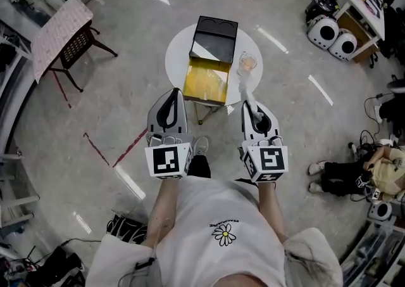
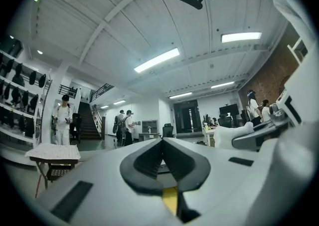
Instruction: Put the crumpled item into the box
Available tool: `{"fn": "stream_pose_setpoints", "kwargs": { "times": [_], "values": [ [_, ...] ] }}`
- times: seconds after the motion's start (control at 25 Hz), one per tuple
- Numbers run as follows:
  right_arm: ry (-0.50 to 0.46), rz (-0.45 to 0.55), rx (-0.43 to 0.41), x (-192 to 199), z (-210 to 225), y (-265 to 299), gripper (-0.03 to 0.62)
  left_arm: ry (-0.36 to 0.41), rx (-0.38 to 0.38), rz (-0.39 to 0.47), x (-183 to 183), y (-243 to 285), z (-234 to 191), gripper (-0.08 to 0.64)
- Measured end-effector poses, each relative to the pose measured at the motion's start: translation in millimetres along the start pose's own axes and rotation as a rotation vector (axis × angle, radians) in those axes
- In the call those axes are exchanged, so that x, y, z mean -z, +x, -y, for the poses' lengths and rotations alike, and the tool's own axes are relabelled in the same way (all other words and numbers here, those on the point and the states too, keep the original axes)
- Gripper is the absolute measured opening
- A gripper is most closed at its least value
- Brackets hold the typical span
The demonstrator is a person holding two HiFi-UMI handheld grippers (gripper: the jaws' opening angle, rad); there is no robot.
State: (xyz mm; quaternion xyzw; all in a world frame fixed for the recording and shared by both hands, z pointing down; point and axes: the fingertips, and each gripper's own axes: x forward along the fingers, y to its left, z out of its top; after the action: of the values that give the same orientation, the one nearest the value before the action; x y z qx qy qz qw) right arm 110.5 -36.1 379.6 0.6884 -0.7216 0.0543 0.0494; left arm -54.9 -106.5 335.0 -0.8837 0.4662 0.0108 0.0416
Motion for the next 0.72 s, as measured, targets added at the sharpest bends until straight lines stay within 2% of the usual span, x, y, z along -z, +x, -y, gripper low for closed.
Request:
{"fn": "stream_pose_setpoints", "kwargs": {
  "times": [0.2, 0.36, 0.48, 0.72],
  "values": [
    [0.008, -0.007, 0.023, -17, -2, 76, 0.048, 0.021, 0.032, 0.022, 2, 63, -47, 0.0],
    [0.014, -0.009, 0.016, -25, -5, 108, 0.048, -0.015, 0.016, 0.034, -2, 97, -71, 0.0],
    [-0.002, -0.022, 0.026, -27, 4, 120, 0.048, -0.016, 0.019, 0.032, -2, 111, -73, 0.0],
    [0.041, -0.008, 0.015, -25, 25, 143, 0.048, -0.004, 0.011, -0.015, 9, 133, -66, 0.0]
  ]
}}
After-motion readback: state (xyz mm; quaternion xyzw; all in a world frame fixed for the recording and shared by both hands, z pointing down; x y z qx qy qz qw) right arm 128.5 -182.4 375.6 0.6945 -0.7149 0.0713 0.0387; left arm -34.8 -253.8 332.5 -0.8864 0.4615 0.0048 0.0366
